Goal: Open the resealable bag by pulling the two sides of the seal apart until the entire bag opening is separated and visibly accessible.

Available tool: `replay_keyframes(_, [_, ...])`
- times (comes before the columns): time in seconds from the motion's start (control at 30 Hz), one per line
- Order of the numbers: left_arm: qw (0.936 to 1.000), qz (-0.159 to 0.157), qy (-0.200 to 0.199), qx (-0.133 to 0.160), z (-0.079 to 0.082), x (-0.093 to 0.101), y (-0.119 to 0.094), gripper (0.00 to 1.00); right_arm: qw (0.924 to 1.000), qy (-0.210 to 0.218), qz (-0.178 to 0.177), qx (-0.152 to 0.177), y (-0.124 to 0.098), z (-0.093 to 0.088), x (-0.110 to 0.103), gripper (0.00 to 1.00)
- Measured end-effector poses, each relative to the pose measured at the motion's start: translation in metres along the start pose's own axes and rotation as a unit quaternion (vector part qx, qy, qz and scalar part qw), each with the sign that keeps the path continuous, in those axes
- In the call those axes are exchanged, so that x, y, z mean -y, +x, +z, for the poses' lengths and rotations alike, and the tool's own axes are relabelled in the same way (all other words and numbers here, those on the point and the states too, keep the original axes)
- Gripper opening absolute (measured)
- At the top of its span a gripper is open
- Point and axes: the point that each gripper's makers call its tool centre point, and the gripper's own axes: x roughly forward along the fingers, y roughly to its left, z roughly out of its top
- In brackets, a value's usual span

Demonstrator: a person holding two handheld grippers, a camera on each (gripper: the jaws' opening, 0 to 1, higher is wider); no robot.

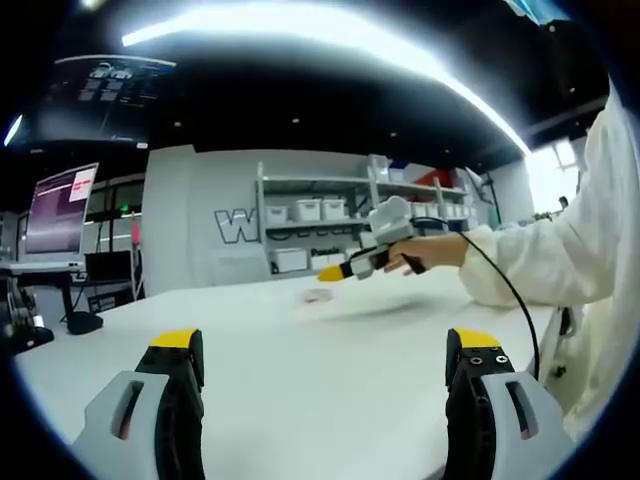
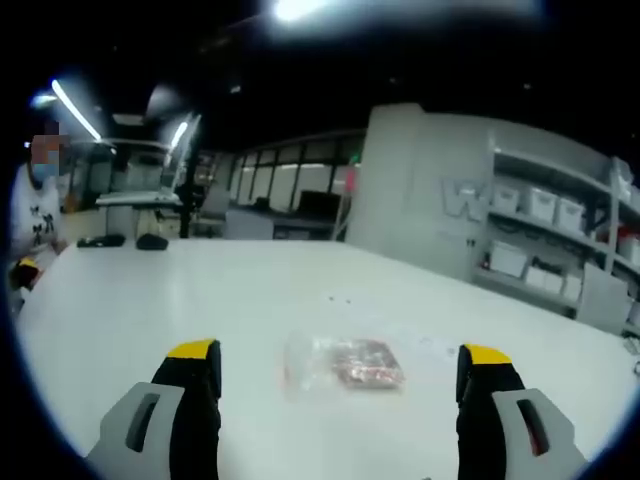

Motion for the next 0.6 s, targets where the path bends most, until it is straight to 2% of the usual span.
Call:
replay_keyframes(0.4, [1.0,0.003,-0.002,0.001,0.001,0.0,-0.003,1.0,0.9996,-0.012,0.014,0.021,-0.02,0.014,-0.014,1.0])
replay_keyframes(0.6, [1.0,0.002,-0.002,-0.001,0.0,0.001,-0.003,1.0,0.9993,-0.022,0.018,0.023,-0.031,0.014,-0.018,1.0])
